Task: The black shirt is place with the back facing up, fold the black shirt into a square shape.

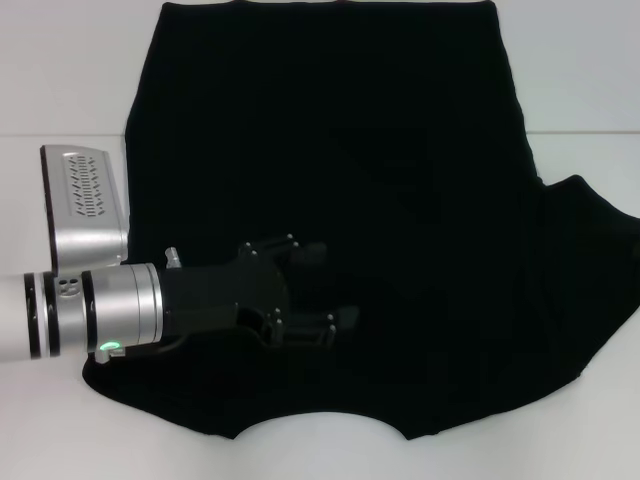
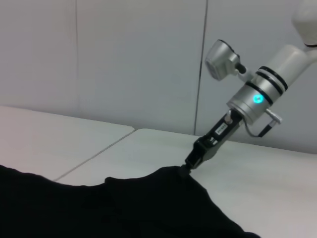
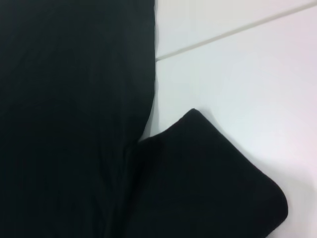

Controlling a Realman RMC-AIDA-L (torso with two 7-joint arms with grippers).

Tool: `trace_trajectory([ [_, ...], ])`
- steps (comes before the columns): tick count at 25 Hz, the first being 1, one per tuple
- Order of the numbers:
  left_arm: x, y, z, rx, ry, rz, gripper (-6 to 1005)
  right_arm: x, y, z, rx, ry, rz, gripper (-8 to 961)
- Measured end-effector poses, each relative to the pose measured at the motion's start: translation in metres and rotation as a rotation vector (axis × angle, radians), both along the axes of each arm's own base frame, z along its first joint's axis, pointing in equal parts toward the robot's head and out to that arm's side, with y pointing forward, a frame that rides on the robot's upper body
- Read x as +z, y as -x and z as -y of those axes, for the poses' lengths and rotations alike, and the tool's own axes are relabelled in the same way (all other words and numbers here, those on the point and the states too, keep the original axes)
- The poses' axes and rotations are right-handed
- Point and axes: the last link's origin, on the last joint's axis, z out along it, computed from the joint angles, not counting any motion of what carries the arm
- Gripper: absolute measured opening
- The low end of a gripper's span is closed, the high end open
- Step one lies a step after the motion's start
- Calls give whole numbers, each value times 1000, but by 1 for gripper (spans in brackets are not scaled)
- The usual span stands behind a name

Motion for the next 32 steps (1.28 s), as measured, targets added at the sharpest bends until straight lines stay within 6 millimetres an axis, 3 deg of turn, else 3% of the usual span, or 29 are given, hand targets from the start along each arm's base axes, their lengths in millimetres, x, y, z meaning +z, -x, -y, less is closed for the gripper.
trace_trajectory([
  [21,1,-1,0,0,3,10,904,9,19,-12,52,-28,-45,10],
  [32,1,-3,-3,5,-4,12,904,-18,46,-16,118,50,-94,10],
])
